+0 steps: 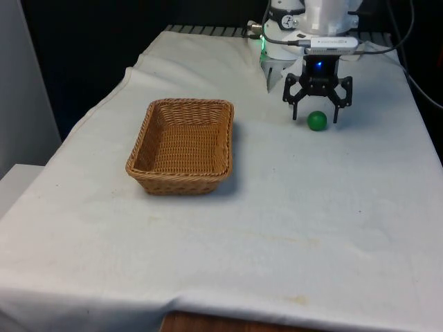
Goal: Pick up the ball and place it into the basket.
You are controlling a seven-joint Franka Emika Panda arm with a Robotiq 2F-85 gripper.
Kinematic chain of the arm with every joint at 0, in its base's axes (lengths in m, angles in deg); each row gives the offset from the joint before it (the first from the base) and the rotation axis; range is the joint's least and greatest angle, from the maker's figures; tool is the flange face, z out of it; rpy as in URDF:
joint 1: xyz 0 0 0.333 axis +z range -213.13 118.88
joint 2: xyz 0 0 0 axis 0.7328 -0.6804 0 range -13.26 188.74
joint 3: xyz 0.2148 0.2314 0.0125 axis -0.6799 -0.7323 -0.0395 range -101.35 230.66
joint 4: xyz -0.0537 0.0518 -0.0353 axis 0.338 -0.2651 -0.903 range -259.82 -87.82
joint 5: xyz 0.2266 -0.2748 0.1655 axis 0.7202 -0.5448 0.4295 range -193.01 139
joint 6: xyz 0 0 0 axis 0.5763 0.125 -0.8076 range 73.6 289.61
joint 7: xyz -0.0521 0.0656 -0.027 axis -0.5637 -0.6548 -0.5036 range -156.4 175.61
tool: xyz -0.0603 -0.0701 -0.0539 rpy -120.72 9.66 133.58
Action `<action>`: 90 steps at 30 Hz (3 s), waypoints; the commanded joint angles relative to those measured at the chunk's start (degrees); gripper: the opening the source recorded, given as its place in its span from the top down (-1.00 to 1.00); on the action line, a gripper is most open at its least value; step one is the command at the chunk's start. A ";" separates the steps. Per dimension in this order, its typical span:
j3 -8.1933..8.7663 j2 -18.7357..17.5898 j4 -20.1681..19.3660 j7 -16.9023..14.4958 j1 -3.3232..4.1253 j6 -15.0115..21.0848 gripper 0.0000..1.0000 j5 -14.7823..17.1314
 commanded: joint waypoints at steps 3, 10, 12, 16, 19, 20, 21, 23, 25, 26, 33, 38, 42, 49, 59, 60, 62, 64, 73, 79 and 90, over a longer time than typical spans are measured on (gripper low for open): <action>-0.11 0.00 -0.06 0.00 -0.06 0.34 -0.36 0.23; 0.00 0.00 -0.06 0.00 0.00 0.34 0.97 0.11; 0.00 0.00 -0.06 0.00 0.00 0.34 0.97 0.06; 0.00 0.00 -0.06 0.06 0.06 0.34 0.96 0.06; 0.46 0.74 -0.11 0.40 0.40 -0.34 0.96 -0.52; 0.63 1.15 -0.11 0.52 0.52 -0.52 0.96 -0.69; 0.69 1.55 -0.11 0.57 0.57 -0.74 0.96 -0.86; -0.11 1.60 0.11 -0.06 0.00 -0.57 0.96 -0.06; 0.92 3.21 0.00 0.52 0.52 -2.12 0.96 -1.55; 0.97 3.67 0.06 0.40 0.46 -2.46 0.96 -1.66; 1.32 6.82 0.80 -0.29 0.11 -5.50 0.96 -2.75; 1.83 9.40 2.23 -0.40 -0.06 -8.77 0.96 -4.07; 2.01 10.37 2.81 -0.74 -0.11 -10.14 0.96 -4.47; 2.35 11.69 4.81 -2.52 -0.34 -12.83 0.96 -4.64; 2.75 11.80 9.28 -4.13 -0.86 -16.67 0.96 -4.47; 2.58 11.80 8.77 -4.35 -0.74 -15.81 0.96 -3.84; 2.86 11.63 10.83 -4.47 -0.92 -17.93 0.96 -4.41; 2.98 11.46 11.86 -4.64 -0.97 -18.74 0.96 -4.35; 3.78 9.74 16.84 -5.90 -1.43 -22.06 0.96 -4.24; 4.87 8.59 19.37 -7.10 -1.38 -23.26 0.96 -3.84; 7.68 3.50 26.36 -11.34 -2.29 -26.59 0.96 -2.64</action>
